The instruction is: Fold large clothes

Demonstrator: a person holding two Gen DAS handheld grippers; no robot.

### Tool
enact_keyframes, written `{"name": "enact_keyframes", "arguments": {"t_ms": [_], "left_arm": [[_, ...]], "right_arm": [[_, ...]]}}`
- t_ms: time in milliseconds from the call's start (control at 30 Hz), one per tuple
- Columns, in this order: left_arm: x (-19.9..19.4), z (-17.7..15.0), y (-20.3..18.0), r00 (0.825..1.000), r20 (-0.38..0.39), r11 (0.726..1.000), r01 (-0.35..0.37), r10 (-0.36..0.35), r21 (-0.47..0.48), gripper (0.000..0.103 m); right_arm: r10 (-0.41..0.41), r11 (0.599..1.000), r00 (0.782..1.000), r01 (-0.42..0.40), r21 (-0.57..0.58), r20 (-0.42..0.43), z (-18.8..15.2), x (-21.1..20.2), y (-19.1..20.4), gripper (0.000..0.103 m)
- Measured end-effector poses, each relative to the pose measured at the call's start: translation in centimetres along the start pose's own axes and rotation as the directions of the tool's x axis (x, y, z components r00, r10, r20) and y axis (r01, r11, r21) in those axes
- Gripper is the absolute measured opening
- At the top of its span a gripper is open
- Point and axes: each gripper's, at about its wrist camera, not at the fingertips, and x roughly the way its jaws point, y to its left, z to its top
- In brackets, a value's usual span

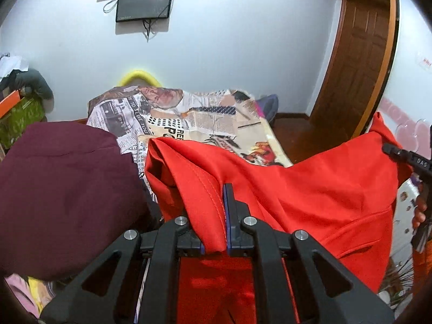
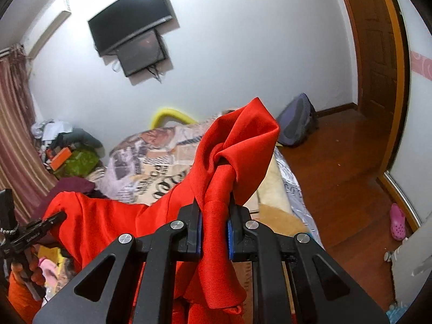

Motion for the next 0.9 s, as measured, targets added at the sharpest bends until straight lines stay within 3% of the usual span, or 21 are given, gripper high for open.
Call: {"name": "enact_keyframes", "arguments": {"t_ms": [200,367,467,567,767,900], "left_arm": [[7.6,-0.2,0.2,0.991,-0.108,0.997,-0.069,0.072,0.034,0.009],[12.3,-1.3,0.3,0.974,-0.167,0.987,-0.141,0.151,0.073,0.009],[14.4,-1.8,1.3,0.966,-0.210,0.989,-0.142,0.149,0.048,0.009],[14.8,-2.1,2.0,0.964,-0.236,0.992,-0.122,0.123,0.018,0.010],[14.0,-2.5,2.2,0.956,-0.265,0.992,-0.124,0.128,0.031,0.014],[12.9,-2.9,1.9,0.947,-0.281,0.988,-0.147,0.154,0.045,0.037]], "right_arm": [[-0.081,0.996,0.991,0.084,0.028,-0.103,-1.5,5.0,-2.6,0.012],[-0.141,0.984,0.970,0.159,0.075,-0.198,-3.5,9.0,-5.3,0.012],[-0.164,0.979,0.955,0.189,0.079,-0.249,-4.7,10.5,-6.6,0.012],[-0.177,0.980,0.949,0.195,0.044,-0.261,-5.3,10.8,-7.0,0.012],[-0.150,0.987,0.961,0.158,0.016,-0.233,-5.4,9.4,-7.3,0.017],[-0.120,0.989,0.958,0.138,0.053,-0.259,-5.0,7.9,-7.0,0.019]]}}
